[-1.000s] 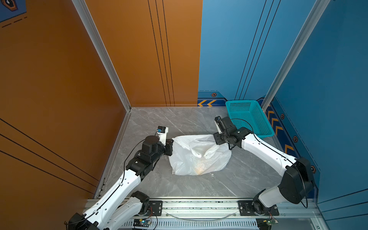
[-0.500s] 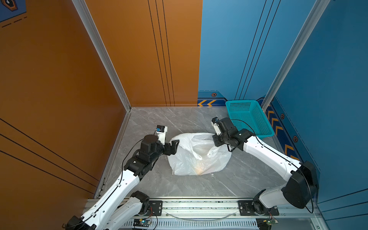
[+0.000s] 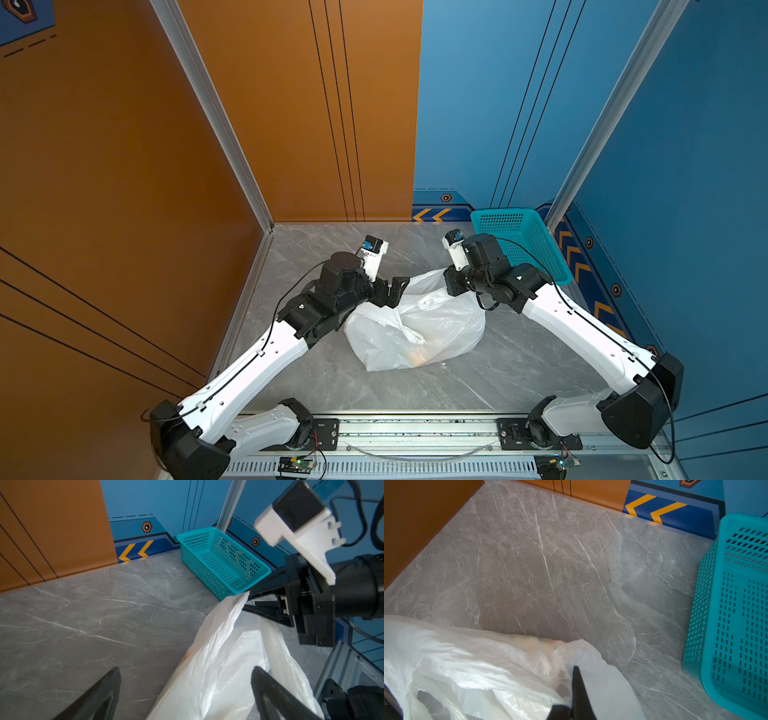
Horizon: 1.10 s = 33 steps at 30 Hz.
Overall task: Untie the knot of the plastic bag and take out the fruit
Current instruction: Open the plastic bag at the center of the table.
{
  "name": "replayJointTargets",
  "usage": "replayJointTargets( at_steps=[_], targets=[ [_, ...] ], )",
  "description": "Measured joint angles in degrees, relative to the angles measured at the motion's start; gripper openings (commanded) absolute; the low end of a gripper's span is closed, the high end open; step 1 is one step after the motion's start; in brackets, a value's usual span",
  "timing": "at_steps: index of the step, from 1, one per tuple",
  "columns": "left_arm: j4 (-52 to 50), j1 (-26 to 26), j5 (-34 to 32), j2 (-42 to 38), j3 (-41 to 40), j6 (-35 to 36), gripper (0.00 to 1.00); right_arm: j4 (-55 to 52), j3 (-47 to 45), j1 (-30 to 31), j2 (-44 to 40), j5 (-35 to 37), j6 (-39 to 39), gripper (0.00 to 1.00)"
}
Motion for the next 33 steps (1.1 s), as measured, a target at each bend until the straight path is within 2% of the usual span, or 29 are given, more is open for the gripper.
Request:
replayJointTargets(
  at_steps=[4, 12, 16, 21, 26, 27, 30, 33],
  targets=[
    [-1.0, -2.8, -3.7, 4.5, 1.7, 1.1, 0.98, -0.6, 0.3, 0.3, -0.2, -0.3, 0.5, 0.00],
    [-4.9, -2.9, -18.1, 14.5, 7.3, 1.1, 0.98, -1.4, 0.3, 0.3, -2.2, -1.1, 1.2, 0.00],
    [-8.6, -1.3, -25.5, 17.1, 7.9, 1.0, 0.98, -1.9, 0.2, -2.0, -4.0, -1.3, 1.4, 0.00],
    [-11.6, 3.8, -26.9, 17.1, 8.0, 0.9, 0.98, -2.2, -1.3, -5.4, -6.6, -3.2, 1.5, 0.00],
    [-15.4, 6.2, -26.5, 17.1, 7.8, 1.3, 0.98, -2.7, -4.0, -8.0, -8.6, -4.6, 1.5, 0.00],
    [-15.8, 6.3, -26.4, 17.1, 7.6, 1.3, 0.93, -2.7, -4.7, -8.2, -9.0, -4.8, 1.5, 0.00],
    [-16.6, 6.6, -25.7, 16.5, 5.7, 1.2, 0.59, -2.7, -6.8, -8.3, -9.8, -5.7, 1.6, 0.00],
    [-17.6, 6.8, -24.0, 15.5, 4.7, 0.9, 0.34, -2.7, -9.0, -8.2, -10.0, -6.5, 1.5, 0.00]
  ],
)
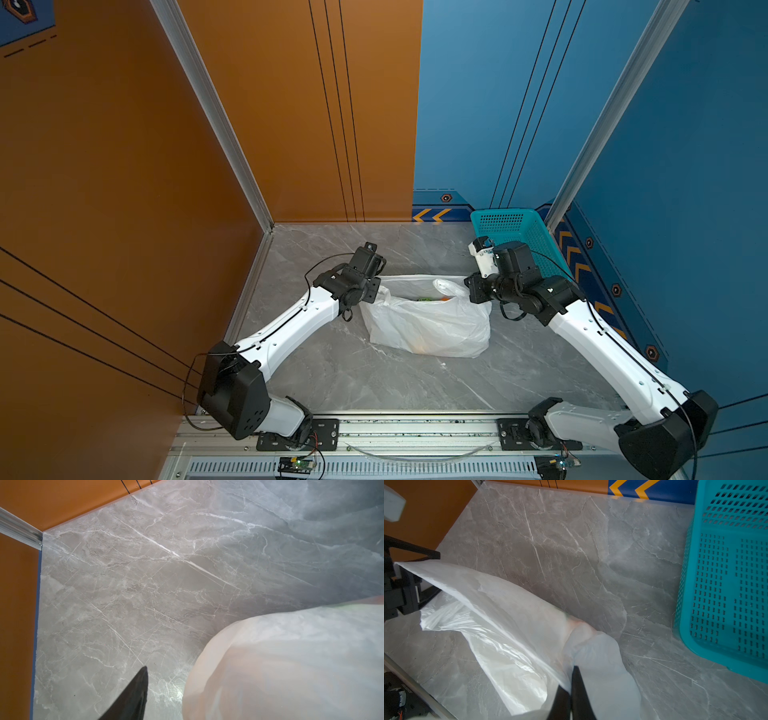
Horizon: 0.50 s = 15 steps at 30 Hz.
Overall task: Untie the knot of the plastic bag and take out the fruit
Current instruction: Open the plastic bag at the center of the table.
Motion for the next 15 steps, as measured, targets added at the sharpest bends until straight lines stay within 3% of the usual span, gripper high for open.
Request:
replayJointTargets(
  at_steps=[2, 6, 8, 11, 15],
  targets=[
    [-0.1, 0.0, 1.2, -1.0, 0.0, 0.4, 0.23, -0.1, -0.7, 0.3, 0.0, -0.4, -0.1, 0.02],
    [-0.3, -0.3, 2.3, -3.3, 0.3, 1.2, 0.11, -1.9, 0.2, 0.8, 0.0, -0.6, -1.6, 0.58],
    [-0.8, -0.7, 2.3, -3.7, 1.2, 1.8, 0.07, -4.2, 2.4, 0.8, 0.1, -0.5, -3.3, 0.73],
    [-0.6, -1.6, 2.3, -3.8, 1.8, 2.4, 0.05, -6.4, 7.8, 0.8, 0.4, -0.7, -6.2, 0.90],
    [0.3, -3.3, 3.4, -4.0, 1.8, 3.0, 0.02, -7.2, 15.5, 1.6, 2.8, -1.7, -9.8, 1.00]
  ],
)
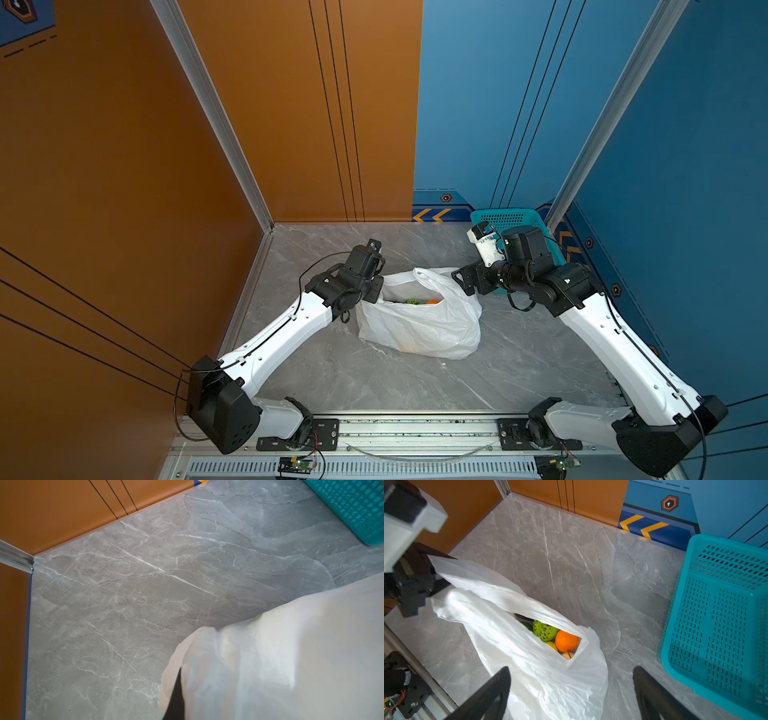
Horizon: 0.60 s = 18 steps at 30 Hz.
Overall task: Untie the knot of the plastic bag and take out the fruit
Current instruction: Open the plastic bag at the center of the table.
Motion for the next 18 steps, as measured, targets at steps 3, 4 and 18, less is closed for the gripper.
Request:
replayJointTargets(
  at_steps=[3, 4, 18],
  targets=[
    [1.0, -0.7, 0.8, -0.3, 0.0, 0.0, 0.02, -0.3, 3.4, 2.7, 3.7, -0.8, -3.1, 1.00],
    [1.4, -0.9, 0.9, -0.5, 0.0, 0.0, 0.01, -0.3, 4.0, 3.8, 5.1, -0.8, -4.1, 1.00],
    [7.6, -3.0, 3.8, -5.2, -1.0, 0.4, 0.00, -1.6, 13.7, 13.7, 20.2, 5.4, -15.2, 1.00]
  ],
)
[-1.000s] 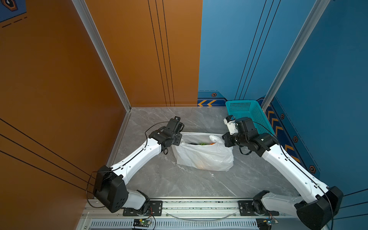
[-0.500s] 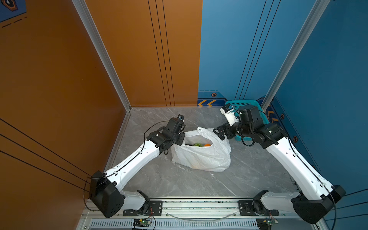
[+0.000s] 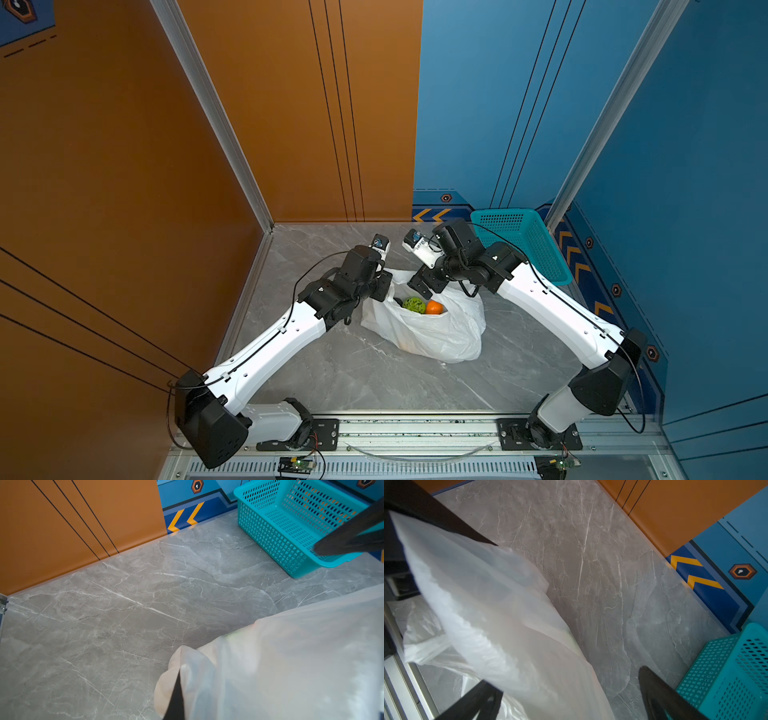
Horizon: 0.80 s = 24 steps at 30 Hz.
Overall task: Untie the knot of the plastic bag and take out the fruit
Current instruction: Open the plastic bag at the center of the table.
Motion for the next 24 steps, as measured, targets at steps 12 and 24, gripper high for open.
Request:
replayJointTargets(
  at_steps=[12, 24],
  targets=[
    [3.0, 0.0, 0.9, -1.5, -6.2, -1.2, 0.98, 3.0, -1.7, -2.3, 4.3, 1.8, 3.0, 0.00],
    [4.1, -2.6, -12.9, 2.8, -8.0, -8.7, 0.98, 3.8, -3.7, -2.3, 1.6, -0.6, 7.4, 0.00]
  ],
)
